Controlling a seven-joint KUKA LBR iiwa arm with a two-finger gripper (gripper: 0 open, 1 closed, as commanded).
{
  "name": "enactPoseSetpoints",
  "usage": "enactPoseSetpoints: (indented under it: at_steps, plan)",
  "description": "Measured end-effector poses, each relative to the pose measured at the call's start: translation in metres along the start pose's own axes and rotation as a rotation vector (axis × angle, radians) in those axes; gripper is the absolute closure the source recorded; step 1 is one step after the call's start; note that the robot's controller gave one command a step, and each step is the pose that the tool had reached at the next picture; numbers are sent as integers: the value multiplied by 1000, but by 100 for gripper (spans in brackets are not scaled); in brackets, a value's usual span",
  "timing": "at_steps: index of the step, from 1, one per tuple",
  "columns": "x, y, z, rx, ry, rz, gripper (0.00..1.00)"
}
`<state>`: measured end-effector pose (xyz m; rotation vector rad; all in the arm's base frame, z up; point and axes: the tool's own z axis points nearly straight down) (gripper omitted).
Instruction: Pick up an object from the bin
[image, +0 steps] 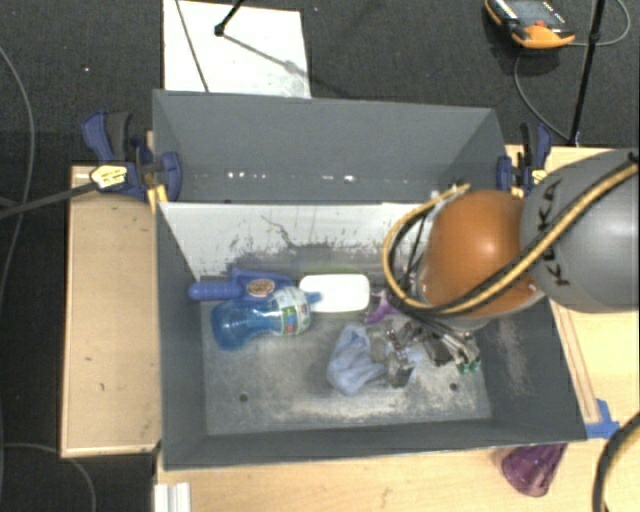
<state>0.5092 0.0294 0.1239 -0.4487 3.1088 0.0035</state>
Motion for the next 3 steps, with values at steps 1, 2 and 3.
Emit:
enactPoseSetpoints:
  at_steps: [1,2,3]
  plan:
    - [-2,0,-14,1,-6,1,100]
    - [3,-21,-10,2,-17,90,100]
    - [-22,43,-132,1,-11,-91,100]
